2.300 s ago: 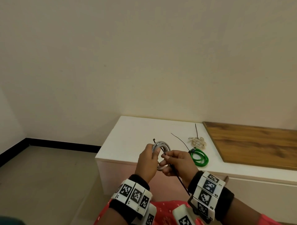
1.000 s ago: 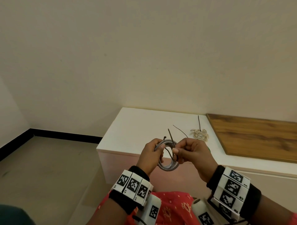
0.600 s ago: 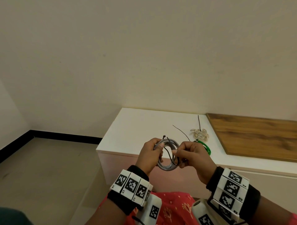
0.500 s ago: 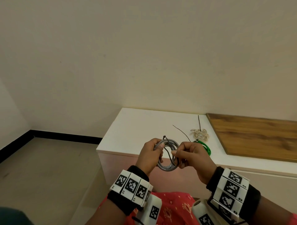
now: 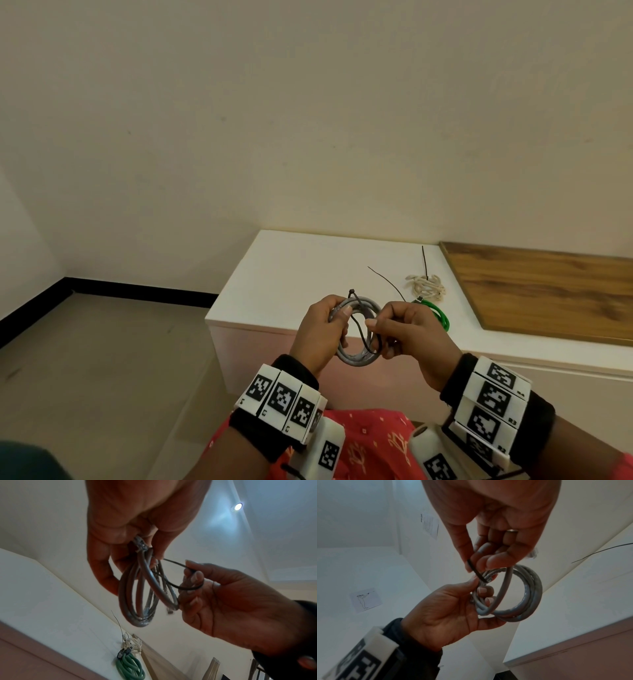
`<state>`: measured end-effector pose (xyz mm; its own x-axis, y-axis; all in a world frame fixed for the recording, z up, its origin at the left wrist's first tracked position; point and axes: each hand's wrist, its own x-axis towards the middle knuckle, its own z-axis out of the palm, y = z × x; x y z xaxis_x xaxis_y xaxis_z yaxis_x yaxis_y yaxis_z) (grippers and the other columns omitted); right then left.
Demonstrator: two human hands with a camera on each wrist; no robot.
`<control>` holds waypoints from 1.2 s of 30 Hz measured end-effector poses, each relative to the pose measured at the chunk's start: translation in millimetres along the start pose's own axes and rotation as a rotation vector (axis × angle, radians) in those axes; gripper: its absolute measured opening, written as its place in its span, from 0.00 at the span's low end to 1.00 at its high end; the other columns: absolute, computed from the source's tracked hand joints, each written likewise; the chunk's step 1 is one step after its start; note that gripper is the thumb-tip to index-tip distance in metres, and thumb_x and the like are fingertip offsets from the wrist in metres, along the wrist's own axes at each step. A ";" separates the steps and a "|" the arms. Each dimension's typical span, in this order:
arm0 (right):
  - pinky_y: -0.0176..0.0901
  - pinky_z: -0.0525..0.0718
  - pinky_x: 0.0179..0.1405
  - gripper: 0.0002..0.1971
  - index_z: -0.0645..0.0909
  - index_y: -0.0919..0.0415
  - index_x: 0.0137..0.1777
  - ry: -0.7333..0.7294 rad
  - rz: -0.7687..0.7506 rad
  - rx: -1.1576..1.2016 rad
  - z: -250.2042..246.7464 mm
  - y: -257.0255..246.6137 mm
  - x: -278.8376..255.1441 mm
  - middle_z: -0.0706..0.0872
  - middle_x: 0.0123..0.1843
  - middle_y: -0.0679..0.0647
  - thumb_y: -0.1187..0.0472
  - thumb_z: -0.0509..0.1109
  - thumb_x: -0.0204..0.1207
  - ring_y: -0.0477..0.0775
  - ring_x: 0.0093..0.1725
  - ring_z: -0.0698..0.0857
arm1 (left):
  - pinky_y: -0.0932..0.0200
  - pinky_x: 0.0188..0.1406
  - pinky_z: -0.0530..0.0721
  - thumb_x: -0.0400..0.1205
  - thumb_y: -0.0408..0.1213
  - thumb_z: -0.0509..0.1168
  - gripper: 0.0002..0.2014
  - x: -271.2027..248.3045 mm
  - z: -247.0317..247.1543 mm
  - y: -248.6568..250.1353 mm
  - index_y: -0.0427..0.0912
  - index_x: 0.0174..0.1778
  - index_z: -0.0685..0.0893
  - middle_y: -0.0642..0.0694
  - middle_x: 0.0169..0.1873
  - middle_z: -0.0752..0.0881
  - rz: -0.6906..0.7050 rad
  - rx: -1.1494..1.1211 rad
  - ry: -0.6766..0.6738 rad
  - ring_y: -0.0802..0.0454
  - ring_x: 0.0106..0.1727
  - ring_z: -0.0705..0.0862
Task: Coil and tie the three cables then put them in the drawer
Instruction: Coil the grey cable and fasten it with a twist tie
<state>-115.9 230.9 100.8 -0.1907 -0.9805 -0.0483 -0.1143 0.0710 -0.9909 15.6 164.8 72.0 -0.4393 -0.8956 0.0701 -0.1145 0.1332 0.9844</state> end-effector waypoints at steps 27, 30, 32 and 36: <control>0.31 0.68 0.21 0.07 0.84 0.63 0.45 0.007 0.021 -0.049 -12.8 -0.1 9.6 0.76 0.27 0.51 0.61 0.66 0.78 0.42 0.24 0.70 | 0.53 0.44 0.77 0.84 0.37 0.55 0.09 -12.1 9.1 -3.1 0.44 0.57 0.79 0.45 0.46 0.87 0.362 0.572 -0.001 0.48 0.45 0.83; 0.32 0.65 0.23 0.05 0.83 0.62 0.39 0.039 0.012 -0.060 -15.7 0.6 11.8 0.73 0.29 0.53 0.64 0.68 0.75 0.44 0.27 0.67 | 0.49 0.47 0.80 0.84 0.36 0.55 0.09 -13.1 10.3 -3.6 0.43 0.56 0.79 0.44 0.46 0.87 0.362 0.576 -0.039 0.47 0.46 0.83; 0.34 0.70 0.28 0.07 0.81 0.60 0.35 0.022 0.011 -0.037 -17.6 -0.5 12.7 0.76 0.32 0.55 0.66 0.69 0.74 0.47 0.31 0.72 | 0.47 0.47 0.80 0.84 0.37 0.55 0.09 -14.5 11.3 -3.7 0.43 0.56 0.78 0.44 0.47 0.87 0.368 0.582 -0.064 0.46 0.46 0.83; 0.34 0.83 0.31 0.09 0.79 0.63 0.34 0.004 0.011 0.048 -21.0 -4.9 13.0 0.82 0.32 0.57 0.70 0.65 0.75 0.50 0.31 0.82 | 0.49 0.46 0.79 0.82 0.43 0.52 0.14 -15.0 12.4 -2.5 0.43 0.57 0.78 0.44 0.47 0.87 0.397 0.596 -0.099 0.46 0.47 0.83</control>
<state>-138.3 221.7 107.7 -0.1952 -0.9790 -0.0586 -0.0648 0.0725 -0.9953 11.5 183.2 66.4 -0.6242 -0.6924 0.3618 -0.3833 0.6750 0.6305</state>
